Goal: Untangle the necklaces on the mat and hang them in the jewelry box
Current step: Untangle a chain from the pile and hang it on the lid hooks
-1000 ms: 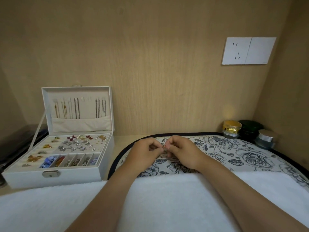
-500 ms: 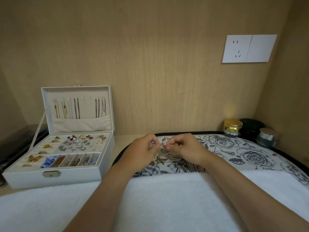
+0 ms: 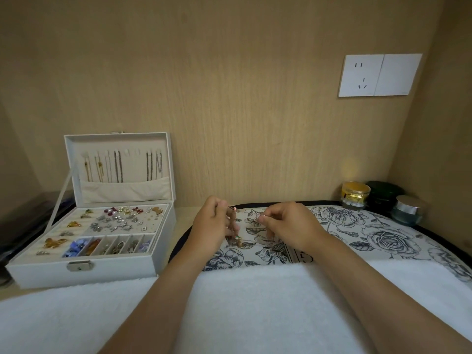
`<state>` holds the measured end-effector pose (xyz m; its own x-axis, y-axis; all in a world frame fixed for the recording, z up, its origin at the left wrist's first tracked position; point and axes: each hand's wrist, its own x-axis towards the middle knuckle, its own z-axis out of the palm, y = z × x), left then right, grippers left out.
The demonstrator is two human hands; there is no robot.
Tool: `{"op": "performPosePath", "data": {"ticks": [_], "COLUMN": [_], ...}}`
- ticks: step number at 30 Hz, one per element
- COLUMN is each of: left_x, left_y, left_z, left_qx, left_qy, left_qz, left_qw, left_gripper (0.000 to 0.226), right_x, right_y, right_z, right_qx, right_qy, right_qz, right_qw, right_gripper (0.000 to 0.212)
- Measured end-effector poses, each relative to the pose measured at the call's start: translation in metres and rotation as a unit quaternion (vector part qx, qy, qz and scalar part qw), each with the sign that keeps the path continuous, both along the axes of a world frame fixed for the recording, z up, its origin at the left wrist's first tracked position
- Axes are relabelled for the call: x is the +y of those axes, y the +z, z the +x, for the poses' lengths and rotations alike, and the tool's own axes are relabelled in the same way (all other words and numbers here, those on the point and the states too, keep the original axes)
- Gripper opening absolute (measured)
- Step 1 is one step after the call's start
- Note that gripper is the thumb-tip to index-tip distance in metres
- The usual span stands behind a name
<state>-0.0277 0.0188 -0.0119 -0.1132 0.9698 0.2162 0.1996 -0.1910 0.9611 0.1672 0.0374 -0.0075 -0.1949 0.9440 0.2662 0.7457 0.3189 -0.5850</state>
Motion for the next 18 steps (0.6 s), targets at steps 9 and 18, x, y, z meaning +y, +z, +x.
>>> {"op": "performPosePath", "data": {"ticks": [9, 18], "left_x": [0.002, 0.011], "left_y": [-0.004, -0.015], "left_z": [-0.018, -0.029], "left_qx": [0.293, 0.339], "left_qy": [0.02, -0.019], "left_qz": [0.1, 0.084], "left_qw": [0.951, 0.937], "left_gripper": [0.024, 0.008], "right_x": [-0.003, 0.007], "right_y": [0.011, -0.004], "right_z": [0.009, 0.012], "right_qx": [-0.153, -0.253], "right_qy": [-0.057, -0.023], "right_qz": [0.042, 0.087], "right_qw": [0.986, 0.963], "right_gripper": [0.021, 0.041]}}
